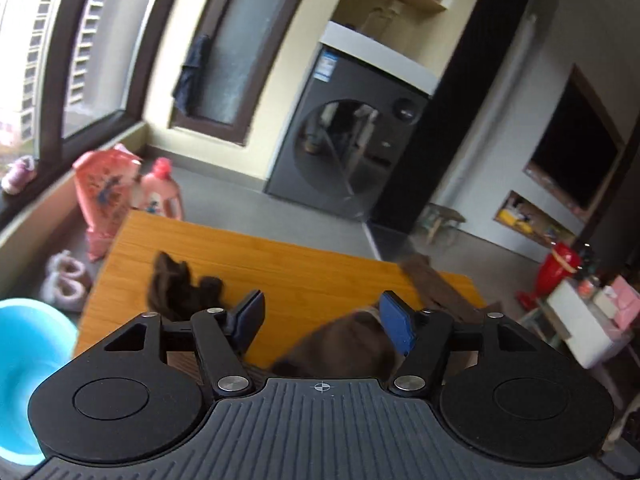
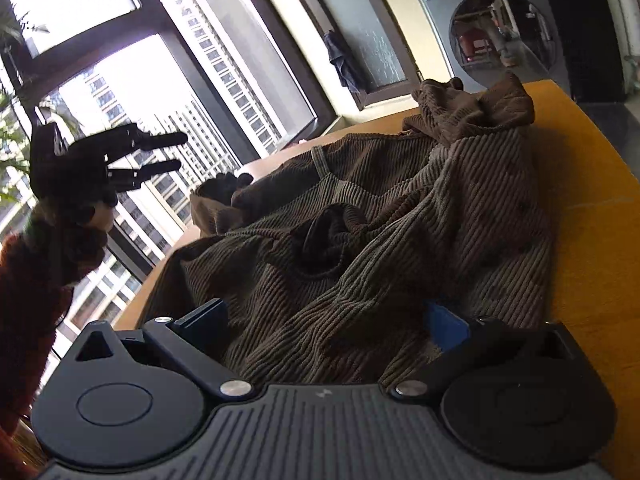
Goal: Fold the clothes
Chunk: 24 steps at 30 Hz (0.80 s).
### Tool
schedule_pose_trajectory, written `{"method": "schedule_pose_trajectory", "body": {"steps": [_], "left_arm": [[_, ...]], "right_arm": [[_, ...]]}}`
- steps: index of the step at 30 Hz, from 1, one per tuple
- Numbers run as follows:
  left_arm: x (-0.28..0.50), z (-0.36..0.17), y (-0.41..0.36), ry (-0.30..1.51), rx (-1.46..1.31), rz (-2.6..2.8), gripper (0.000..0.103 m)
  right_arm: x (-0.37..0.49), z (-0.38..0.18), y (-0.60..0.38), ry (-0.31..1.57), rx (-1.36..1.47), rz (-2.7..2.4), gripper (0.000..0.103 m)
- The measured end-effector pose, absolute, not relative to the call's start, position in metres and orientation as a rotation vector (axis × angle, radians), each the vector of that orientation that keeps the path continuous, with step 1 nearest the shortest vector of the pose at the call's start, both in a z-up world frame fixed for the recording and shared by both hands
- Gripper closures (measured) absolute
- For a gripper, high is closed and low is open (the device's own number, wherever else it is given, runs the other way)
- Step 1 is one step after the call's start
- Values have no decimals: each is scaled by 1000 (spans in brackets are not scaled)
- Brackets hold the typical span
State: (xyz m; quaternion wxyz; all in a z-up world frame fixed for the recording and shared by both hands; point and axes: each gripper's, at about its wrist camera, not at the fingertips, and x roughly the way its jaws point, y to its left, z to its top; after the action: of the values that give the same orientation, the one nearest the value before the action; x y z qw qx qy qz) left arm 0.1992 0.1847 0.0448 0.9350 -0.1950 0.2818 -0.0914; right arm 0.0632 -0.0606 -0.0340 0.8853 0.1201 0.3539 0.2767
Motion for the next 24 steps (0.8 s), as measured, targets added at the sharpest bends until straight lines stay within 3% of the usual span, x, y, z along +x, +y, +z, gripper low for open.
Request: {"method": "schedule_pose_trajectory", "body": {"steps": [5, 8, 10, 13, 15, 17, 21, 24], "left_arm": [[225, -18, 148, 743, -601, -397, 25], [243, -47, 155, 785, -611, -321, 29], [253, -61, 176, 785, -651, -265, 52], [259, -76, 209, 780, -786, -227, 72], [257, -78, 223, 767, -781, -191, 77], [252, -77, 232, 748, -762, -167, 77], [246, -78, 245, 731, -776, -150, 76], [243, -80, 250, 727, -793, -166, 75]], "right_arm": [[64, -19, -51, 782, 107, 604, 0], [66, 18, -67, 661, 61, 560, 0], [77, 39, -71, 597, 0, 496, 0], [115, 53, -73, 564, -31, 437, 0], [150, 55, -74, 567, -11, 401, 0], [192, 52, -76, 580, 40, 353, 1], [271, 17, -73, 685, 247, 298, 23], [313, -11, -58, 743, 330, 308, 23]]}}
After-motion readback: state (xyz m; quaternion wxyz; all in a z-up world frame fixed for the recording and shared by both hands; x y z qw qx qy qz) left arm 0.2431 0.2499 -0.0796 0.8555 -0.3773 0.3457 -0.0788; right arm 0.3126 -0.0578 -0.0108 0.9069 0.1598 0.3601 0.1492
